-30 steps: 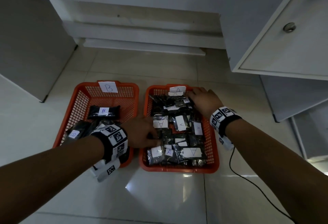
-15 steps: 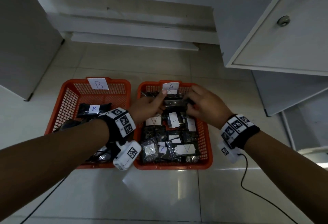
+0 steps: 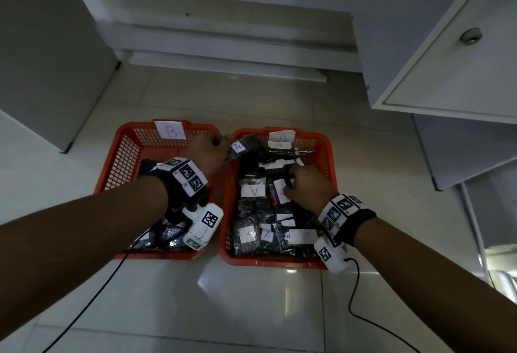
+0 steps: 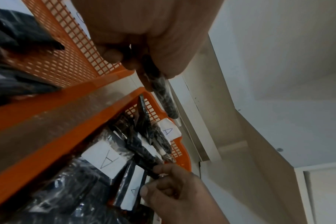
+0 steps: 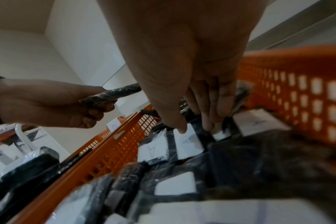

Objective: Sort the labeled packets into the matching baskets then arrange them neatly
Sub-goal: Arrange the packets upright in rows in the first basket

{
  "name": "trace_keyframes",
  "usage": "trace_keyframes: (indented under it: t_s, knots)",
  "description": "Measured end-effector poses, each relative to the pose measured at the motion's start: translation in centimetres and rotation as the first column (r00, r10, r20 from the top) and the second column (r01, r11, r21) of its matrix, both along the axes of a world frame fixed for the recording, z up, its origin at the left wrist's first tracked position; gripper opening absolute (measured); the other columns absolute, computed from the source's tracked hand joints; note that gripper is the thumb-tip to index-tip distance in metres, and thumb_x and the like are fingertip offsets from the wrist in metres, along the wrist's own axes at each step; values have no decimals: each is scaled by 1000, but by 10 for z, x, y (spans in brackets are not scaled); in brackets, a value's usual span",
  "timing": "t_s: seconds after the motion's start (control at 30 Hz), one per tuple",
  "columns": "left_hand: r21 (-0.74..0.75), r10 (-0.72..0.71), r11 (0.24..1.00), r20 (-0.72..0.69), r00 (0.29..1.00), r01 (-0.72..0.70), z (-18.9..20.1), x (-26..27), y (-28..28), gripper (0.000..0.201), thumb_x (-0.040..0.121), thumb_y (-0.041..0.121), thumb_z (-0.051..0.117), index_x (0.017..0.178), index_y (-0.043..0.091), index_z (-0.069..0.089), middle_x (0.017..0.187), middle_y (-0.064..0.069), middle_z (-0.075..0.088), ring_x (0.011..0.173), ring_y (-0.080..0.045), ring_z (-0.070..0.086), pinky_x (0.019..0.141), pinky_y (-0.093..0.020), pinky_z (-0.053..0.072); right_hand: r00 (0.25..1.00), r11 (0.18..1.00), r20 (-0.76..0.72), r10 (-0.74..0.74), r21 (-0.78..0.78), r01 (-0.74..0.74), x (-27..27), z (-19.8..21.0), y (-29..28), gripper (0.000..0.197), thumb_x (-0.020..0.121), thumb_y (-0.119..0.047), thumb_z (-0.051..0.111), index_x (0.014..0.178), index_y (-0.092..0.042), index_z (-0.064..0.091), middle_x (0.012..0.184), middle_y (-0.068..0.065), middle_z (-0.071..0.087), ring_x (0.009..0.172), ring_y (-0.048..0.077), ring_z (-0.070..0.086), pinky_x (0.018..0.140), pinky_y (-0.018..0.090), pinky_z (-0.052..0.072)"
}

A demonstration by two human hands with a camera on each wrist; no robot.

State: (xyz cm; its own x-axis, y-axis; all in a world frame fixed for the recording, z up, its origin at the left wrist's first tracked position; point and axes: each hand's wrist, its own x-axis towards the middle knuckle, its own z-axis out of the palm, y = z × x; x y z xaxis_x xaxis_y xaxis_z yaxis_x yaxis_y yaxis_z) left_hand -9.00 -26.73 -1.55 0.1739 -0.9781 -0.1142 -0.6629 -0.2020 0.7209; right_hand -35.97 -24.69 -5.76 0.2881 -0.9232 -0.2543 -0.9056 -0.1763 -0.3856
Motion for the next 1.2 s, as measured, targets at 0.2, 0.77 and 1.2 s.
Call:
trace_keyframes:
  t_s: [0.2,0.77,1.2]
  knots:
    - [-12,-10,1000,8,1000,10,5,8,6,49,104,35,54,62,12,44,56,-9,46,54,-23,48,52,-32,27,994,997,-88,71,33,-68,11,-5,-7,40,87,-34,77,121,-14,67,117,6,72,102,24,69,86,35,58]
    - [25,-219,974,-149,964,225,7,-2,17,34,88,59,69,99,29,80,88,15,75,80,6,68,68,-16,48,943,995,331,30,83,-61,-20,39,-2,11,97,-25,72,100,-31,63,93,-9,67,82,11,66,72,30,54]
    - [63,-201,978,13,980,199,-2,-21,7,65,93,62,62,52,13,58,41,2,42,42,-14,46,50,-26,32,961,959,173,214,147,-241,-61,46,34,3,96,-23,71,97,-25,70,105,-12,64,94,3,62,80,24,50]
